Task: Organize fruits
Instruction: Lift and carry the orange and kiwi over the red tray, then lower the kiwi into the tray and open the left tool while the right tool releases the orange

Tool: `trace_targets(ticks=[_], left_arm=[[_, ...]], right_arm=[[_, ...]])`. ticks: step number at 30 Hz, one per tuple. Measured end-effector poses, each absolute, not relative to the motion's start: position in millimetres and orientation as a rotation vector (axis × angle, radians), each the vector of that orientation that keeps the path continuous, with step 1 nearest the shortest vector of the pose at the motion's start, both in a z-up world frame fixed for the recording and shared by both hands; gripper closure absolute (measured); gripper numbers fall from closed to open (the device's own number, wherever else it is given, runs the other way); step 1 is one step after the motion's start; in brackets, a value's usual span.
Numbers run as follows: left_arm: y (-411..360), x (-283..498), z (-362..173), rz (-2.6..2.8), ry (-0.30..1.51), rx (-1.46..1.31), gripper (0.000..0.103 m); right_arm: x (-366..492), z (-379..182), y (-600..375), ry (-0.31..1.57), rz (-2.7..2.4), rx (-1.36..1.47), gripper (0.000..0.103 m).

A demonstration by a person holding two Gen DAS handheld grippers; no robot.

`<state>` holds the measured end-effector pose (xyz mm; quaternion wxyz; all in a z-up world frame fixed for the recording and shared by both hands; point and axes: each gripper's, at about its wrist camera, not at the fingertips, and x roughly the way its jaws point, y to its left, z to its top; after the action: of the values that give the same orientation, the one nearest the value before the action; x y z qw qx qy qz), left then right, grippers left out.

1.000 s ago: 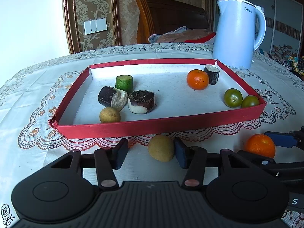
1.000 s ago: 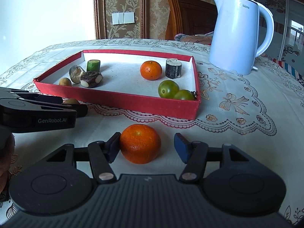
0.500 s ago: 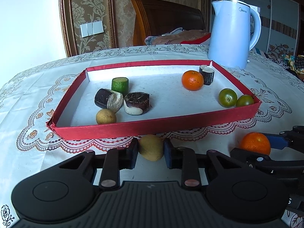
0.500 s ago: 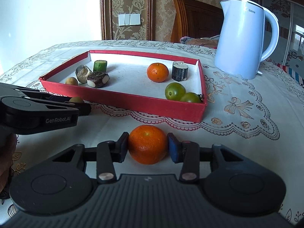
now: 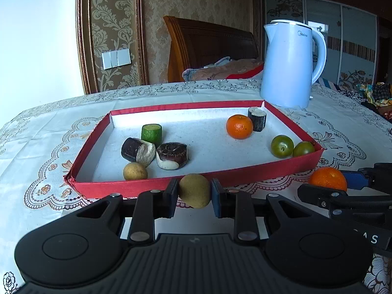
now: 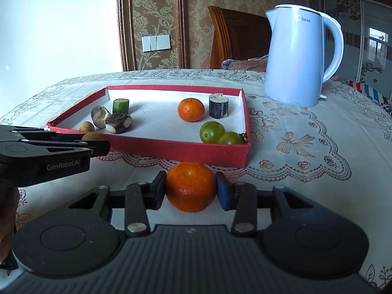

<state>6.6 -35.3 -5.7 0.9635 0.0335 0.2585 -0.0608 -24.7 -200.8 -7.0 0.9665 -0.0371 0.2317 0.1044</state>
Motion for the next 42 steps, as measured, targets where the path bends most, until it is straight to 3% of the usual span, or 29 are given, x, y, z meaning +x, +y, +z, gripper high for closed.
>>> trace_targets(ticks=[13,42], left_arm=[[-22.4,23.6,11.4,-0.085,0.475,-0.007,0.075],[-2.9,89.6,8.0,-0.051,0.539,-0.041,0.075]], right_arm=[[12.0,27.1,-176.4,0.399,0.219,-0.079,0.063],[92.2,16.5,-163.7,0.491,0.134,-0.02,0.063]])
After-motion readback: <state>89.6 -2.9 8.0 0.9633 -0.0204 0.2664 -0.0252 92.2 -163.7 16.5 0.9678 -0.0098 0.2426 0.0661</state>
